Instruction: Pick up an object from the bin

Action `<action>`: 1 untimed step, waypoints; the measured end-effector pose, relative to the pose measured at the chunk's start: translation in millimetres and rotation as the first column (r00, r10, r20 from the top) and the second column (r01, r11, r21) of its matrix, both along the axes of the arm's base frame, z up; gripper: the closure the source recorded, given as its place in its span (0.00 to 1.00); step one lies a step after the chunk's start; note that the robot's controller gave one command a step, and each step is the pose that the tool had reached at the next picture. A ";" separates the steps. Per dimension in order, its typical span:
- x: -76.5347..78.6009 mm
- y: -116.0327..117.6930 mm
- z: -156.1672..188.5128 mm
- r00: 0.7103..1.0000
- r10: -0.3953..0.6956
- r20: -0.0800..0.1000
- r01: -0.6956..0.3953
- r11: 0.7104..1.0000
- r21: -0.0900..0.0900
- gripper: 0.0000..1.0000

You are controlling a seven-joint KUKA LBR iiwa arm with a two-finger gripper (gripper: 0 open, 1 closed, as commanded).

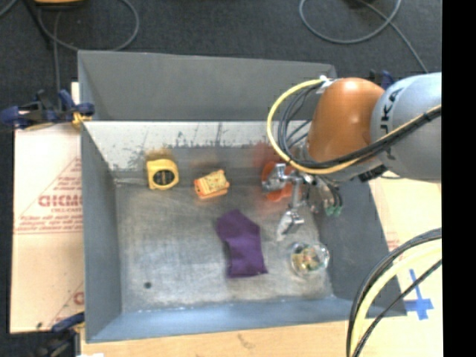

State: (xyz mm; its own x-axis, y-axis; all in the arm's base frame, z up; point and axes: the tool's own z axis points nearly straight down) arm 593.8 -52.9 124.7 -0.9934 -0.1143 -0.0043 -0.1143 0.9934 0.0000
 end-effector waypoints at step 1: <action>0.0 0.0 0.0 1.000 0.000 0.000 0.000 1.000 0.000 0.00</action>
Offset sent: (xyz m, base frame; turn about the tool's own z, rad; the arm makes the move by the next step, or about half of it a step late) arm -0.0147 0.0410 -0.0547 -0.1669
